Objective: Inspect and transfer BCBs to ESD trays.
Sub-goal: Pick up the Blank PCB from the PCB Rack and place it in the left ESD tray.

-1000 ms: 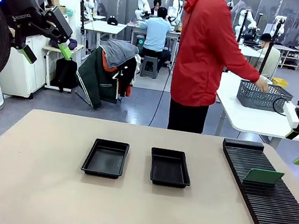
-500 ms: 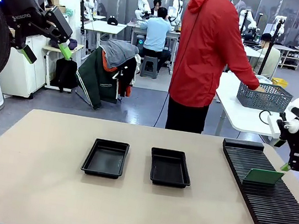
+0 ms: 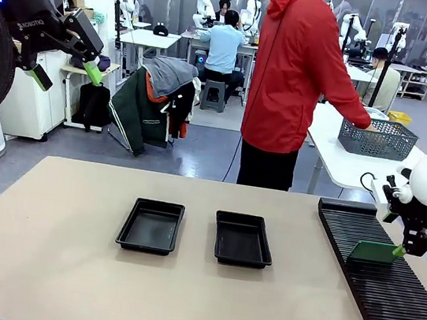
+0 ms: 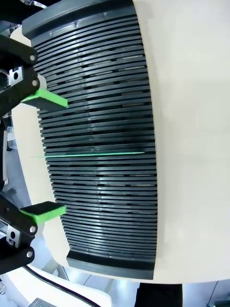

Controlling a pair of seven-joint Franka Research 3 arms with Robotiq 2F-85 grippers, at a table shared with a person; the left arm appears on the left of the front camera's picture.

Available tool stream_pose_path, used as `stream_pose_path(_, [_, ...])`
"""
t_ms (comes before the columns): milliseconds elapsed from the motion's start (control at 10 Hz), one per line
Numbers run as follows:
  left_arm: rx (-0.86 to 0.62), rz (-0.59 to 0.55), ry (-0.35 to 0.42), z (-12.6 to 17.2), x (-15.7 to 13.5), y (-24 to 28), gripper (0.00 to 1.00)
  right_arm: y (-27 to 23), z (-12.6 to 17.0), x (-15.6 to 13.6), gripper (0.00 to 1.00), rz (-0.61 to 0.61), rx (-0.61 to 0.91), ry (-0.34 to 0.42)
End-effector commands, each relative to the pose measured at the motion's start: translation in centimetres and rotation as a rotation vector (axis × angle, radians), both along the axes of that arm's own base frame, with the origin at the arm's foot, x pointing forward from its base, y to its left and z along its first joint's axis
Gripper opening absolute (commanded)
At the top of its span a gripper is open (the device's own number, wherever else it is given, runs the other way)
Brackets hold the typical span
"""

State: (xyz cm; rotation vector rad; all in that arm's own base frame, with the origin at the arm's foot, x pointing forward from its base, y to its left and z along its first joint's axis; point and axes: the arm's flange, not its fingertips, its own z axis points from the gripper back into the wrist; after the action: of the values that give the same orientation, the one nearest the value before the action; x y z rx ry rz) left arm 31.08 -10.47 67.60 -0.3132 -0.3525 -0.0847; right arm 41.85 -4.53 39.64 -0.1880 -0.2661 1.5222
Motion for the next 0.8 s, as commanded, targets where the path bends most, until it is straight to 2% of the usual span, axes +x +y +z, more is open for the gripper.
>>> stream_pose_path(0, [-0.003, 0.001, 0.002, 0.0, 0.0, 0.0, 1.00, -0.9, -1.7, 0.9, 1.00, 0.026, 0.020, -0.021])
stream_pose_path(500, [-0.003, 0.001, 0.002, 0.0, 0.0, 0.0, 1.00, -1.6, -3.7, 2.8, 1.00, 0.016, 0.035, -0.009])
stream_pose_path(700, [-0.003, 0.001, 0.002, 0.0, 0.0, 0.0, 1.00, -1.9, -4.1, 3.5, 1.00, -0.034, 0.040, 0.003])
